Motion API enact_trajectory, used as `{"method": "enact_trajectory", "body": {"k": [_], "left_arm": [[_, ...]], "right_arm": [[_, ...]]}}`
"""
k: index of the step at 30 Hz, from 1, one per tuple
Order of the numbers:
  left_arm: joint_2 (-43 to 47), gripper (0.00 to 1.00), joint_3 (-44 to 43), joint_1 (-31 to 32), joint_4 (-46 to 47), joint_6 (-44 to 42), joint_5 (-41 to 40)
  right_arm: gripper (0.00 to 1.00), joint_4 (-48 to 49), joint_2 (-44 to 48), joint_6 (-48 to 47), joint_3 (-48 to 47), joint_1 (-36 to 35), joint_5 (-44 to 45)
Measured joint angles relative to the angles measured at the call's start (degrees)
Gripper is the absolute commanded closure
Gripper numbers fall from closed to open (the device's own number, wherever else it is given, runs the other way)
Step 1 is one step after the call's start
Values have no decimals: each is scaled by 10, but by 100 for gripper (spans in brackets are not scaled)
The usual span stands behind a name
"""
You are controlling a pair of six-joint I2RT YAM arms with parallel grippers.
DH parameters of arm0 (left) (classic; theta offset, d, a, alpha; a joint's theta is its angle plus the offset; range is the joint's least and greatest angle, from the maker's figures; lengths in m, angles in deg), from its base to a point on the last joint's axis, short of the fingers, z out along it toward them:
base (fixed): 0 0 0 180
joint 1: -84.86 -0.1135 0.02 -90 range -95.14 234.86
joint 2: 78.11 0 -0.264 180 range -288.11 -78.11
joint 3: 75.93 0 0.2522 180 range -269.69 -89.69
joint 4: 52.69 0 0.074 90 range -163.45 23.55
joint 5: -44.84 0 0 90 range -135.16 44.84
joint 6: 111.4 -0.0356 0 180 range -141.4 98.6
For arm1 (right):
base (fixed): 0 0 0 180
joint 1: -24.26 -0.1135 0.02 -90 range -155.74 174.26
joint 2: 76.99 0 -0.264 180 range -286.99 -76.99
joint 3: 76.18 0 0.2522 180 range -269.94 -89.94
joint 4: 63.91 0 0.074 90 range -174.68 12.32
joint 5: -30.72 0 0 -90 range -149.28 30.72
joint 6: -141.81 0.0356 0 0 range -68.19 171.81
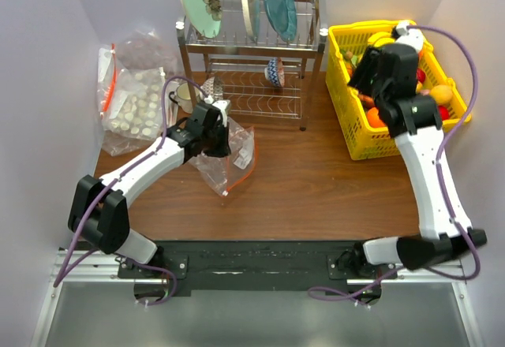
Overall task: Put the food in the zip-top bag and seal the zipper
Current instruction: Pick up the fake fruit from the bin.
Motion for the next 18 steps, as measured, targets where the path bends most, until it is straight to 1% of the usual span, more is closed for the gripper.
{"method": "enact_trajectory", "body": {"k": [4,8,14,16,18], "left_arm": [[1,100,0,0,3,-4,3],[3,100,0,0,9,-8,11],[31,100,11,0,38,-8,23],[43,100,18,0,46,-8,25],[54,100,24,0,53,-8,25]], "right_arm": [[41,-9,-98,-10,-72,52,-3],[46,-16,-191,-11,-122,88,-27],[47,-21,-285,-6,-163,134,-71],[51,-19,-311,-6,-185,143,-78],[53,-19,-332,-5,-203,149,-82]]}}
